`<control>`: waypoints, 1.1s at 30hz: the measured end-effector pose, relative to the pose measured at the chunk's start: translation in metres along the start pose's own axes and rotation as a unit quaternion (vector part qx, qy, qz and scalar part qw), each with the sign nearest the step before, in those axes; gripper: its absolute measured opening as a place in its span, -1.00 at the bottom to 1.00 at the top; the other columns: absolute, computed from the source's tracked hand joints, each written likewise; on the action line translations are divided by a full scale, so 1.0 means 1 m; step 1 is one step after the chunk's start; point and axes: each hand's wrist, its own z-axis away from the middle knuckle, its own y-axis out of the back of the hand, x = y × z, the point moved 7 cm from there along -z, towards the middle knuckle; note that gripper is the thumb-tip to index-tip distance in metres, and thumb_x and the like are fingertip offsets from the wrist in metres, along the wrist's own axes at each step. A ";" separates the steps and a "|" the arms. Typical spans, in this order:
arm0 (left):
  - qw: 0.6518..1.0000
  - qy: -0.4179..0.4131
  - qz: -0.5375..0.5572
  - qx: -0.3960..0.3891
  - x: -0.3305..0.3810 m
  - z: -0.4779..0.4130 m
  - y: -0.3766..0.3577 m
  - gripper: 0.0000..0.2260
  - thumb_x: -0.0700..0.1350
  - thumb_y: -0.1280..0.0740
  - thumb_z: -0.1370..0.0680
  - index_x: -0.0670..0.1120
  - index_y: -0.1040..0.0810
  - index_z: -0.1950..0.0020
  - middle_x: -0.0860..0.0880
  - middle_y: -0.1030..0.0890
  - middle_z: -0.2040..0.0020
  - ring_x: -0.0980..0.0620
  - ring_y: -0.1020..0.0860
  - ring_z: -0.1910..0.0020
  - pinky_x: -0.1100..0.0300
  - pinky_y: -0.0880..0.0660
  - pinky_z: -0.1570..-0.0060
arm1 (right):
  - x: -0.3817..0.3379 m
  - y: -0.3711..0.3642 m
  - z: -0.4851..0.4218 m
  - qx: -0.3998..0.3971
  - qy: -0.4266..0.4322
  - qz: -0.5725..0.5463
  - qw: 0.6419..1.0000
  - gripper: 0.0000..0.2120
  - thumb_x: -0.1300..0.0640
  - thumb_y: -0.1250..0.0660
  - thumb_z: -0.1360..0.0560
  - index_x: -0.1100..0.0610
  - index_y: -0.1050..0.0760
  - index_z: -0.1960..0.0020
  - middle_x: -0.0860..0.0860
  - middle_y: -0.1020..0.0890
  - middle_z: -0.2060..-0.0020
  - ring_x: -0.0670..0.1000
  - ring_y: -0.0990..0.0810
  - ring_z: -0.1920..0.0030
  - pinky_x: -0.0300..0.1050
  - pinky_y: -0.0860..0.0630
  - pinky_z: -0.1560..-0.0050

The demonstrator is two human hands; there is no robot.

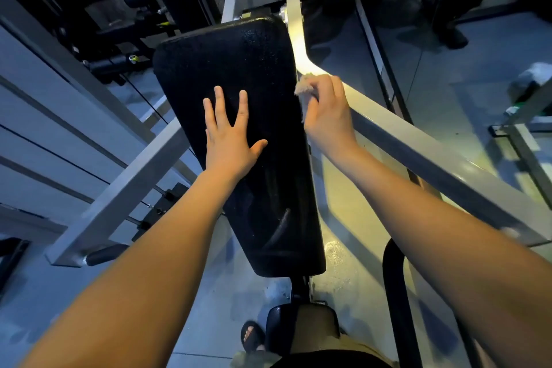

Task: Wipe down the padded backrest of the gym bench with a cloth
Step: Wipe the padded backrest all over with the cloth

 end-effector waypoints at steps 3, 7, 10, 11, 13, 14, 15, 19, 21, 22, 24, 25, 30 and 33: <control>1.000 0.009 0.006 0.005 0.005 0.000 -0.002 -0.05 0.21 -0.42 -0.51 0.15 0.22 -0.62 -0.03 0.43 -0.58 -0.21 0.37 -0.57 -0.28 -0.32 -0.42 | 0.009 -0.012 -0.007 -0.035 -0.032 -0.010 0.999 -0.68 0.42 -0.20 -0.55 -0.02 -0.42 0.00 -0.08 -0.47 -0.01 -0.17 -0.40 0.00 -0.48 -0.35 -0.04; 1.000 0.020 0.002 0.001 0.011 -0.001 -0.008 -0.02 0.25 -0.43 -0.48 0.12 0.21 -0.62 -0.05 0.44 -0.57 -0.25 0.38 -0.55 -0.35 -0.28 -0.41 | 0.045 -0.027 0.051 -0.076 -0.130 -0.047 0.988 -0.69 0.45 -0.18 -0.56 0.04 -0.45 0.05 -0.04 -0.57 0.02 -0.11 -0.46 0.00 -0.34 -0.42 -0.02; 1.000 0.024 -0.001 0.003 0.014 -0.002 -0.011 -0.01 0.24 -0.44 -0.48 0.09 0.22 -0.62 -0.07 0.45 -0.57 -0.27 0.40 -0.54 -0.38 -0.25 -0.41 | 0.084 -0.041 0.100 -0.196 -0.234 -0.014 0.952 -0.82 0.40 -0.20 -0.62 0.22 -0.55 -0.05 0.11 -0.64 -0.09 0.06 -0.56 -0.07 -0.18 -0.48 -0.08; 1.000 0.028 -0.001 0.004 0.015 -0.002 -0.011 -0.01 0.23 -0.44 -0.49 0.08 0.22 -0.63 -0.08 0.45 -0.57 -0.27 0.40 -0.54 -0.39 -0.22 -0.42 | 0.091 -0.044 0.108 -0.238 -0.252 0.003 0.938 -0.83 0.40 -0.20 -0.61 0.27 -0.54 -0.11 0.15 -0.64 -0.12 0.12 -0.58 -0.10 -0.13 -0.49 -0.08; 0.999 0.034 -0.003 0.003 0.018 -0.001 -0.011 -0.02 0.20 -0.44 -0.50 0.06 0.22 -0.63 -0.10 0.45 -0.57 -0.28 0.40 -0.54 -0.39 -0.15 -0.46 | 0.094 -0.039 0.103 -0.240 -0.268 0.018 0.933 -0.84 0.39 -0.19 -0.61 0.23 -0.50 -0.08 0.15 -0.62 -0.07 0.19 -0.59 -0.08 -0.02 -0.54 -0.02; 0.999 0.034 -0.004 0.004 0.019 -0.001 -0.011 -0.02 0.20 -0.44 -0.51 0.06 0.22 -0.63 -0.10 0.44 -0.57 -0.28 0.40 -0.54 -0.39 -0.11 -0.47 | 0.088 -0.031 0.090 -0.208 -0.264 0.007 0.942 -0.84 0.38 -0.18 -0.61 0.17 -0.46 -0.01 0.12 -0.60 -0.01 0.16 -0.59 -0.02 -0.06 -0.52 0.07; 0.999 0.033 -0.005 0.006 0.020 -0.001 -0.010 -0.02 0.19 -0.44 -0.51 0.05 0.22 -0.64 -0.11 0.44 -0.57 -0.28 0.39 -0.54 -0.38 -0.08 -0.48 | 0.079 -0.023 0.074 -0.169 -0.255 -0.010 0.952 -0.80 0.37 -0.17 -0.61 0.11 -0.41 0.06 0.06 -0.56 0.04 0.10 -0.56 0.06 -0.17 -0.44 0.17; 0.999 0.036 -0.012 0.010 0.020 -0.001 -0.010 -0.03 0.16 -0.44 -0.52 0.06 0.22 -0.63 -0.11 0.42 -0.58 -0.29 0.37 -0.55 -0.37 -0.12 -0.48 | 0.040 -0.012 0.021 -0.095 -0.179 -0.047 0.978 -0.81 0.32 -0.16 -0.65 0.06 -0.41 0.03 -0.04 -0.54 0.05 -0.13 -0.52 0.13 -0.41 -0.40 0.21; 0.999 0.035 -0.013 0.012 0.018 -0.001 -0.010 -0.04 0.14 -0.44 -0.52 0.07 0.22 -0.63 -0.10 0.42 -0.58 -0.29 0.36 -0.55 -0.37 -0.19 -0.45 | 0.040 -0.020 0.022 -0.082 -0.167 -0.051 0.981 -0.81 0.33 -0.18 -0.64 0.09 -0.46 0.03 -0.01 -0.58 0.01 -0.06 -0.55 0.06 -0.31 -0.41 0.12; 0.999 0.034 -0.012 0.011 0.017 -0.002 -0.011 -0.04 0.13 -0.44 -0.52 0.07 0.22 -0.63 -0.09 0.42 -0.58 -0.28 0.36 -0.55 -0.37 -0.22 -0.43 | 0.045 -0.025 0.031 -0.075 -0.179 -0.057 0.979 -0.78 0.36 -0.18 -0.62 0.08 -0.46 0.07 -0.01 -0.57 0.03 -0.09 -0.53 0.09 -0.35 -0.38 0.14; 0.999 0.032 -0.011 0.010 0.015 -0.003 -0.012 -0.05 0.11 -0.44 -0.52 0.08 0.21 -0.62 -0.08 0.43 -0.58 -0.28 0.36 -0.56 -0.37 -0.27 -0.40 | 0.059 -0.033 0.059 -0.060 -0.221 -0.066 0.971 -0.70 0.41 -0.17 -0.59 0.03 -0.41 0.13 -0.02 -0.53 0.09 -0.11 -0.49 0.16 -0.41 -0.35 0.21; 0.999 0.031 -0.010 0.010 0.014 -0.004 -0.013 -0.06 0.11 -0.45 -0.52 0.09 0.21 -0.62 -0.07 0.43 -0.58 -0.28 0.36 -0.56 -0.36 -0.30 -0.39 | 0.069 -0.037 0.075 -0.062 -0.249 -0.064 0.964 -0.69 0.44 -0.17 -0.56 0.05 -0.41 0.13 0.00 -0.52 0.10 -0.03 -0.48 0.16 -0.32 -0.36 0.20; 1.000 0.026 -0.005 0.010 0.013 -0.003 -0.013 -0.06 0.09 -0.45 -0.52 0.11 0.20 -0.62 -0.05 0.43 -0.58 -0.27 0.36 -0.56 -0.35 -0.36 -0.35 | 0.131 -0.066 0.154 -0.230 -0.444 -0.008 0.866 -0.79 0.43 -0.19 -0.55 0.14 -0.44 0.04 0.12 -0.59 -0.06 0.20 -0.59 -0.08 -0.02 -0.54 0.01; 1.000 0.019 0.000 0.008 0.014 -0.001 -0.007 -0.07 0.07 -0.45 -0.54 0.09 0.19 -0.64 -0.06 0.42 -0.58 -0.27 0.35 -0.56 -0.26 -0.32 -0.43 | 0.128 -0.060 0.137 -0.219 -0.449 -0.015 0.866 -0.77 0.41 -0.16 -0.57 0.12 -0.39 0.14 0.13 -0.60 0.01 0.17 -0.52 0.03 -0.11 -0.50 0.10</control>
